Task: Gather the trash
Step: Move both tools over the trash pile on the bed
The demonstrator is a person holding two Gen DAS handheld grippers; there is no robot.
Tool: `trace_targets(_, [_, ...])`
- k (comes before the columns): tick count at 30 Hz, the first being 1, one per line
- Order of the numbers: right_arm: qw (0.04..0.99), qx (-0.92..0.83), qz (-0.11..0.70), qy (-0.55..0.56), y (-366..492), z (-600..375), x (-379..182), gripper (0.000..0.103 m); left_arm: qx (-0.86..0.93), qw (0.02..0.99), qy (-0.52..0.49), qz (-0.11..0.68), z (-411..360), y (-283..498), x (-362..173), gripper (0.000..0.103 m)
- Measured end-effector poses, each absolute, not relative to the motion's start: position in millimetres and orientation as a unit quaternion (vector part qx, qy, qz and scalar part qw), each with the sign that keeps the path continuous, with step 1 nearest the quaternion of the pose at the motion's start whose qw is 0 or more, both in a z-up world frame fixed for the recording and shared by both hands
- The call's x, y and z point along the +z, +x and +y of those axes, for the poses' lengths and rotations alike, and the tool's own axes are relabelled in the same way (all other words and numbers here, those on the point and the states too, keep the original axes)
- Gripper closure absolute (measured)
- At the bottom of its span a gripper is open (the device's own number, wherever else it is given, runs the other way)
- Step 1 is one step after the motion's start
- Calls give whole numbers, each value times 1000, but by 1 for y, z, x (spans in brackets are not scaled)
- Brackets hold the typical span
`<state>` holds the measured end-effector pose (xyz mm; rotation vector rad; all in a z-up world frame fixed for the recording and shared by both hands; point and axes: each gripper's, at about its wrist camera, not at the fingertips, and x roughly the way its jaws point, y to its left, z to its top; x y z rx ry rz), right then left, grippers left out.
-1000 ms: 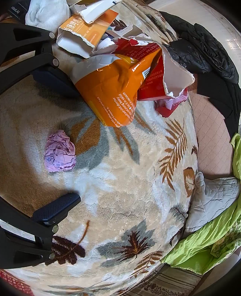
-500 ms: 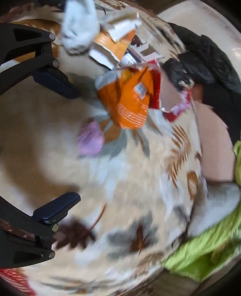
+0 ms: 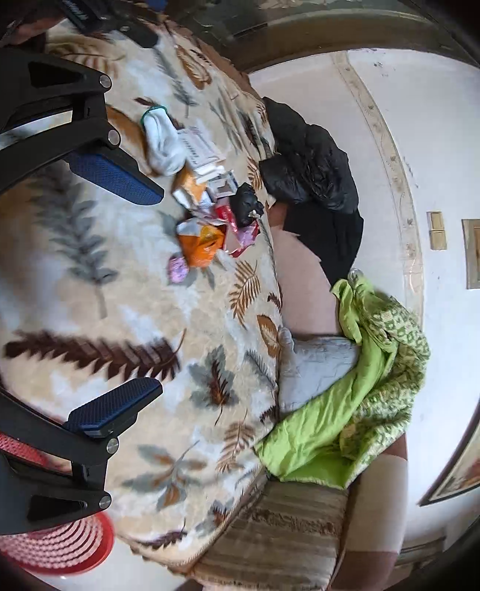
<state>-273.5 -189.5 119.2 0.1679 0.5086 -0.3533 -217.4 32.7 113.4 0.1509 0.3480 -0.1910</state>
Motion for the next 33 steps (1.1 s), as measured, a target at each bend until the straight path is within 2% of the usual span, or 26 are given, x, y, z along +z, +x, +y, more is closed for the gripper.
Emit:
trace_targets(3, [948, -180, 253, 64, -272, -184, 120, 7, -99, 974, 106, 177, 18, -219, 109, 0])
trace_targets(5, [945, -184, 265, 53, -270, -185, 118, 12, -104, 971, 114, 185, 11, -217, 107, 0])
trace_targets(7, [944, -190, 264, 52, -275, -188, 115, 12, -104, 970, 117, 186, 9, -217, 105, 0])
trace_targets(33, [936, -201, 287, 39, -270, -187, 111, 12, -109, 961, 57, 249, 31, -194, 102, 0])
